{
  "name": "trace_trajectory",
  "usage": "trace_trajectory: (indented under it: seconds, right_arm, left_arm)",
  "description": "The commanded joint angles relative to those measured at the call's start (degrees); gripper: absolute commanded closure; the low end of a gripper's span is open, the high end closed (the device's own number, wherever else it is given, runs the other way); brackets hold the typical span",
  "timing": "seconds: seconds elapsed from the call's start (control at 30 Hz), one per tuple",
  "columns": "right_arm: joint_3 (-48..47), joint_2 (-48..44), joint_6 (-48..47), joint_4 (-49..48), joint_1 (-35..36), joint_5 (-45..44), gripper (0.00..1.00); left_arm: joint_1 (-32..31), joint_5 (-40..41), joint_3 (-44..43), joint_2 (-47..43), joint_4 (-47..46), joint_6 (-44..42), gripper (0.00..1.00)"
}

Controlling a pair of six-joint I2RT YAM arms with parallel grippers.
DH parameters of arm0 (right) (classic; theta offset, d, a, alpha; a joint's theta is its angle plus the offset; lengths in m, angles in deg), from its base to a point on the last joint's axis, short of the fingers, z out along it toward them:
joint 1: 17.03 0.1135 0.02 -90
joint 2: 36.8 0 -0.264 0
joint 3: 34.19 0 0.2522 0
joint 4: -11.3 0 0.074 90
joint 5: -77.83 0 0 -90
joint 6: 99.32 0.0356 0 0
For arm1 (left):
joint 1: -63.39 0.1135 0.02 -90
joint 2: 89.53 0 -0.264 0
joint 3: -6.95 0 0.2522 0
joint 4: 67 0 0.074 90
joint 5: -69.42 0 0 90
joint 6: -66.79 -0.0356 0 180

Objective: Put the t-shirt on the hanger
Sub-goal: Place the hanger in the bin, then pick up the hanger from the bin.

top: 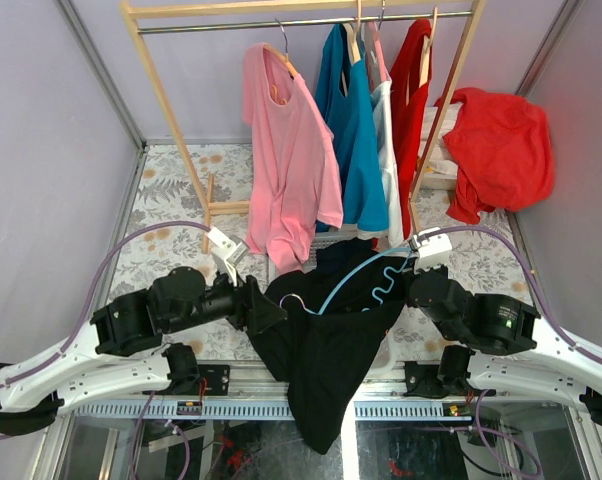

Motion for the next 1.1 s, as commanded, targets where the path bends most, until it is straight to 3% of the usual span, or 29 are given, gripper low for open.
trace_trajectory:
  seconds: [0.0, 0.73, 1.07]
  right_arm:
    - [0.0, -0.3, 1.1, -2.5, -0.4, 0.0, 1.0]
    - [0.5, -0.8, 0.6, -3.3, -0.4, 0.5, 1.0]
    - [0.6, -1.0, 0.6, -3.3, -0.4, 0.7, 1.0]
  left_arm:
    - [-0.2, -6.6, 2.3, -0.2, -5.6, 2.8, 0.41]
    - [-1.0, -11.3, 16.5, -1.3, -19.9, 12.4, 0.42]
    - [-2.8, -10.8, 17.3, 3.2, -25.2, 11.9, 0.42]
